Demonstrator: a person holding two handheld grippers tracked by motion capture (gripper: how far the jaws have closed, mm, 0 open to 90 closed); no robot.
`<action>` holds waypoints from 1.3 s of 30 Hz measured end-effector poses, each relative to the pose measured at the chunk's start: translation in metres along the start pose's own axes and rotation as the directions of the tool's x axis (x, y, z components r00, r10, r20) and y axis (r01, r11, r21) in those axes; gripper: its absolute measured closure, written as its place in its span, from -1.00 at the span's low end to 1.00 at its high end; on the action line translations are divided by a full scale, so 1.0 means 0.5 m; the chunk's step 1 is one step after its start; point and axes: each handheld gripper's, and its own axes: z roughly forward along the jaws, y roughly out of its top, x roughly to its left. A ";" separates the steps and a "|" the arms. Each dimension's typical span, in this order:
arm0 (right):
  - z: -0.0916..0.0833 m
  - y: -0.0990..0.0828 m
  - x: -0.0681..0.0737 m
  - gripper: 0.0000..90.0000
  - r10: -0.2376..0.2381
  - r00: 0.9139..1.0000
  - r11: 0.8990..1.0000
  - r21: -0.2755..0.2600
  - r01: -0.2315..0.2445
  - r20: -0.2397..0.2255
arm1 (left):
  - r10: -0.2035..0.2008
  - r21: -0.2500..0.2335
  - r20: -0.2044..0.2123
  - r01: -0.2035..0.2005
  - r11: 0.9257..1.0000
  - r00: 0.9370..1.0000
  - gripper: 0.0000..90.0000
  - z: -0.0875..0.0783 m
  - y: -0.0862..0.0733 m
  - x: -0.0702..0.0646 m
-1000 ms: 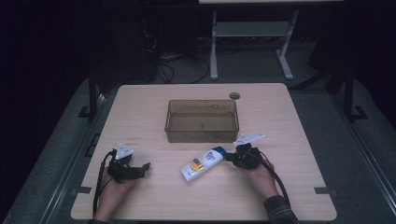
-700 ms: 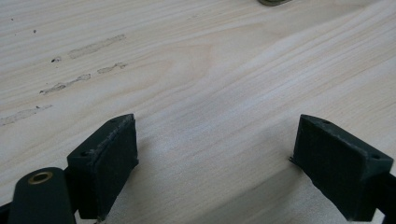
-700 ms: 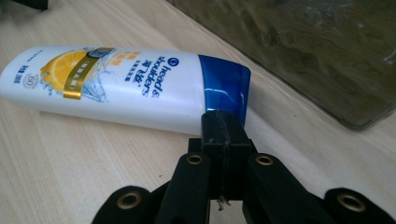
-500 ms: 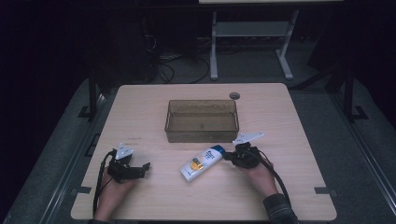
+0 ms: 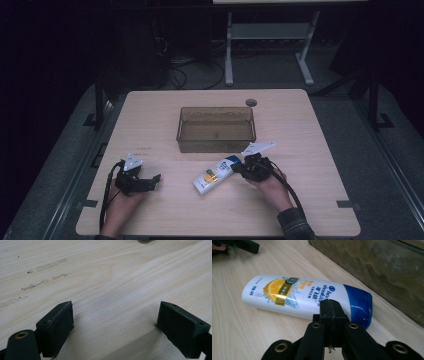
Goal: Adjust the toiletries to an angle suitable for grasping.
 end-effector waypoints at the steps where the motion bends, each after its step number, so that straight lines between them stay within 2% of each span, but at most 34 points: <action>1: 0.002 0.003 0.001 0.99 -0.004 1.000 1.000 -0.001 0.004 -0.005 | 0.000 0.000 0.000 0.000 1.000 1.000 -0.73 0.000 0.000 0.000; 4: 0.006 0.010 0.005 0.99 0.003 1.000 1.000 -0.003 -0.003 -0.015 | -0.001 0.000 0.000 0.001 1.000 1.000 -0.73 0.000 0.000 0.000; 18: 0.044 0.063 0.044 0.99 -0.029 0.997 1.000 -0.014 0.028 -0.073 | -0.005 -0.004 0.000 0.005 1.000 1.000 -0.73 0.001 0.000 -0.001; 23: 0.078 0.089 0.069 0.99 -0.055 0.994 0.998 0.008 0.056 -0.095 | -0.005 -0.003 0.001 0.005 1.000 1.000 -0.73 0.000 0.000 0.000; 28: 0.107 0.104 0.085 0.99 -0.062 0.992 0.997 0.027 0.066 -0.112 | -0.002 -0.002 0.000 0.002 1.000 1.000 -0.73 0.000 0.000 0.000; 29: 0.124 0.111 0.095 0.99 -0.067 0.990 0.996 0.043 0.073 -0.123 | -0.002 -0.002 -0.001 0.002 1.000 1.000 -0.73 0.000 0.000 0.000; 32: 0.137 0.116 0.102 0.99 -0.073 0.989 0.995 0.057 0.081 -0.129 | -0.002 -0.002 -0.001 0.002 1.000 1.000 -0.73 0.000 0.000 0.000; 33: 0.151 0.120 0.110 0.99 -0.081 0.987 0.993 0.070 0.091 -0.139 | -0.002 -0.002 -0.001 0.002 1.000 1.000 -0.73 0.000 0.000 0.000; 39: 0.172 0.119 0.121 0.99 -0.079 0.985 0.990 0.102 0.095 -0.151 | 0.003 0.000 0.002 -0.003 1.000 1.000 -0.73 0.000 0.000 0.000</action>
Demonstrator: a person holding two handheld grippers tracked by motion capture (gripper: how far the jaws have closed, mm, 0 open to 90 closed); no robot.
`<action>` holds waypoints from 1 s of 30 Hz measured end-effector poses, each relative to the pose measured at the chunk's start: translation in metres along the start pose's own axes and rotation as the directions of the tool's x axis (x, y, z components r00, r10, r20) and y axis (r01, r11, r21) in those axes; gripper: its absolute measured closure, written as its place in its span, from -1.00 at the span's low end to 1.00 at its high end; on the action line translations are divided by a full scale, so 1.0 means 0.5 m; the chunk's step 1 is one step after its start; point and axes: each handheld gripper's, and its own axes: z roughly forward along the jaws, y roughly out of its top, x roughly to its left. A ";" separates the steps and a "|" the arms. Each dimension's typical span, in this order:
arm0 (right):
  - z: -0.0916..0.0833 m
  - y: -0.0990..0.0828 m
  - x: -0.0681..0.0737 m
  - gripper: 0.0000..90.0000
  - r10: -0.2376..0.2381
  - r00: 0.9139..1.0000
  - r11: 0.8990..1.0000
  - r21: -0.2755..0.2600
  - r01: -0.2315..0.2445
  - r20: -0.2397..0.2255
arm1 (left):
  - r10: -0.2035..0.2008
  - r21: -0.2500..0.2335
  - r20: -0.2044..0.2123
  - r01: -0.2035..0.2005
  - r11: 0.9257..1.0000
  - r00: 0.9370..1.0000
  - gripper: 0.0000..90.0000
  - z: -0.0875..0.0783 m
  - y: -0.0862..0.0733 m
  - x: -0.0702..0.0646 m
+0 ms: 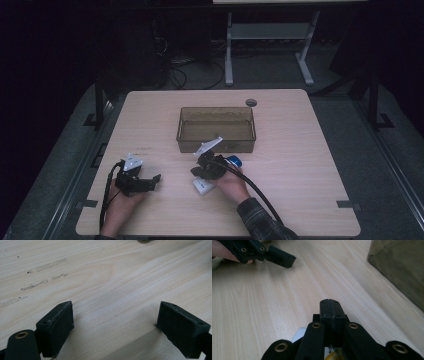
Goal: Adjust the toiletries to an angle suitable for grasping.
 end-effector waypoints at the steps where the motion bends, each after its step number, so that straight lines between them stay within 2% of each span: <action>1: 0.000 0.000 0.001 0.99 0.000 1.000 1.000 0.002 0.000 -0.001 | 0.000 0.000 0.000 0.000 1.000 1.000 -0.73 0.000 0.000 0.000; 4: 0.002 -0.002 0.005 0.99 -0.009 1.000 1.000 0.020 0.009 -0.006 | 0.001 -0.001 0.000 -0.001 1.000 1.000 -0.73 0.000 0.000 0.000; 16: -0.012 -0.021 0.008 0.99 -0.008 1.000 1.000 0.030 0.009 -0.010 | -0.001 -0.002 0.002 0.001 1.000 1.000 -0.73 0.000 0.000 -0.001; 30: -0.059 -0.076 0.009 0.99 0.003 1.000 0.999 0.040 -0.003 -0.001 | 0.001 0.000 0.002 -0.001 1.000 1.000 -0.73 0.000 0.000 -0.001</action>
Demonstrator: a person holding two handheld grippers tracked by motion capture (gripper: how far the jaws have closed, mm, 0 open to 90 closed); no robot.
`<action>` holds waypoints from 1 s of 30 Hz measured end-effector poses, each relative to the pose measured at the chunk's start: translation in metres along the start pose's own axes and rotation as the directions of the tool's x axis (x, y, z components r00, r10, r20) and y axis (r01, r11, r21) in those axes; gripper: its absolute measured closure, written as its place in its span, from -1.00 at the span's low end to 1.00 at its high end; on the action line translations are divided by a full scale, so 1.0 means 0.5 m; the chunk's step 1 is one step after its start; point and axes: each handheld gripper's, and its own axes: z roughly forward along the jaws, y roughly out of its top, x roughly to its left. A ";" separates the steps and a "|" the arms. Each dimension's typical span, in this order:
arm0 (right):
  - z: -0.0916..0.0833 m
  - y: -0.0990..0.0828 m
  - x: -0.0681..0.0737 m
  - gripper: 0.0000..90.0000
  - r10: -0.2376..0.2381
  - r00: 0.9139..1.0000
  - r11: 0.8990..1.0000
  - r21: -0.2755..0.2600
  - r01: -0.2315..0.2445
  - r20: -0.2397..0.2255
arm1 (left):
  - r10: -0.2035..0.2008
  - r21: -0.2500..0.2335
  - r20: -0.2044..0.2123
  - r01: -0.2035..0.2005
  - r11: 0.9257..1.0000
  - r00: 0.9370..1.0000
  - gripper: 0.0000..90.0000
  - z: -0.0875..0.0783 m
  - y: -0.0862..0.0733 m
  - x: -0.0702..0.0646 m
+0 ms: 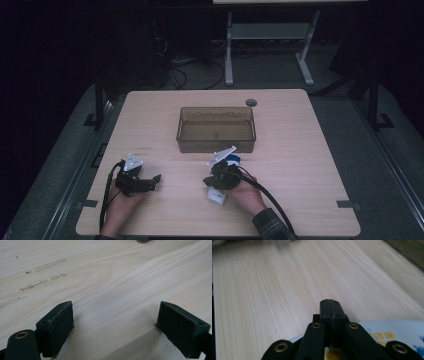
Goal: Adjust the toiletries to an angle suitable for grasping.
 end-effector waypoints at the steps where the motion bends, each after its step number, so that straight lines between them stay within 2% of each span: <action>1: -0.004 -0.004 0.001 0.99 0.004 1.000 1.000 0.002 -0.004 0.000 | 0.000 0.001 0.000 0.000 1.000 1.000 -0.73 0.000 0.000 0.000; 17: -0.055 -0.060 0.003 0.99 0.023 1.000 1.000 -0.006 -0.023 0.018 | 0.001 0.001 -0.004 -0.001 1.000 1.000 -0.73 0.000 0.000 0.000; 30: -0.094 -0.100 -0.006 0.99 0.064 0.997 0.998 -0.023 -0.063 0.031 | 0.001 0.000 -0.002 -0.001 1.000 1.000 -0.73 0.000 0.000 -0.001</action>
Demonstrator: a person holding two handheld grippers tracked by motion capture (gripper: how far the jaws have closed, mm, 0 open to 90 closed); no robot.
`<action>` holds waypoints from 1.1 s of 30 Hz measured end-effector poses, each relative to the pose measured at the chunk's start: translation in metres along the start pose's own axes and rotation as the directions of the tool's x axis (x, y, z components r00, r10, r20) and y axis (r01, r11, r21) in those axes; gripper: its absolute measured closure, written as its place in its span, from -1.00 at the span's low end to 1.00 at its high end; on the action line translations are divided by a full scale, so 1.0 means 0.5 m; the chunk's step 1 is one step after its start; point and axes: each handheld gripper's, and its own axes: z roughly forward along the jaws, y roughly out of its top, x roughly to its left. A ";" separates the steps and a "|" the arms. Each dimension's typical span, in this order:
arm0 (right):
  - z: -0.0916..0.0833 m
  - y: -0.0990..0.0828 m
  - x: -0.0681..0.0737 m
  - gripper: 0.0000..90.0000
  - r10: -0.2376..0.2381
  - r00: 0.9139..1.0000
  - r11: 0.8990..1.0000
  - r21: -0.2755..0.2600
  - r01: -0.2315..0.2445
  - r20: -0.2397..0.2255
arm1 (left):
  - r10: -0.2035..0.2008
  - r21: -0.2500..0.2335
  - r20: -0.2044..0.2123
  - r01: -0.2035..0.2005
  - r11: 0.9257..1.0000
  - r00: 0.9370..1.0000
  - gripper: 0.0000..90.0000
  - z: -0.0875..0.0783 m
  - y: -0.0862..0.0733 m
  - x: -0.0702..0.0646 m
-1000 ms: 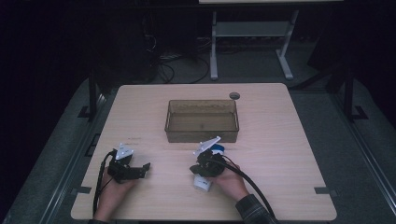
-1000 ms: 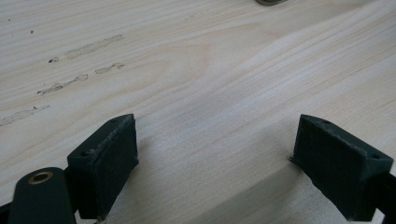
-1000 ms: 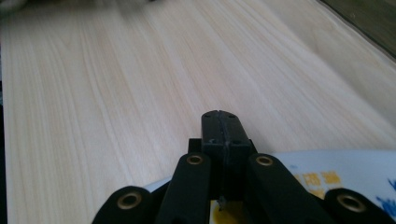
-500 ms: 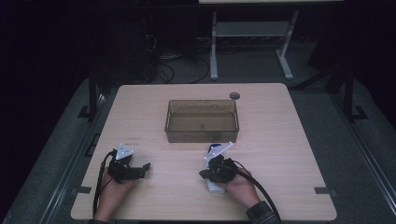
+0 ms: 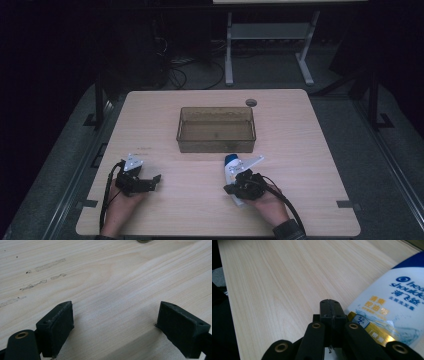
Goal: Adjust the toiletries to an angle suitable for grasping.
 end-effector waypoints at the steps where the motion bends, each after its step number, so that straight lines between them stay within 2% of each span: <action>1: -0.004 -0.004 -0.001 0.99 0.006 1.000 1.000 0.002 -0.006 0.004 | -0.001 -0.001 0.000 0.001 1.000 1.000 -0.73 0.000 0.000 0.000; 12: -0.051 -0.051 -0.022 0.99 0.058 0.997 0.998 0.003 -0.058 0.043 | -0.001 -0.001 0.001 0.001 1.000 1.000 -0.73 0.000 0.000 -0.001; 23: -0.073 -0.082 -0.038 0.99 0.065 0.994 0.997 0.024 -0.068 0.088 | 0.001 0.001 0.001 -0.001 1.000 1.000 -0.73 -0.001 0.000 -0.002; 29: -0.091 -0.101 -0.049 0.99 0.082 0.991 0.996 0.018 -0.085 0.108 | 0.001 0.001 0.000 -0.001 1.000 1.000 -0.73 -0.001 0.000 -0.002; 33: -0.098 -0.107 -0.049 0.92 0.090 0.991 0.996 0.005 -0.091 0.096 | 0.003 0.000 0.004 -0.003 1.000 1.000 -0.73 0.000 0.000 -0.002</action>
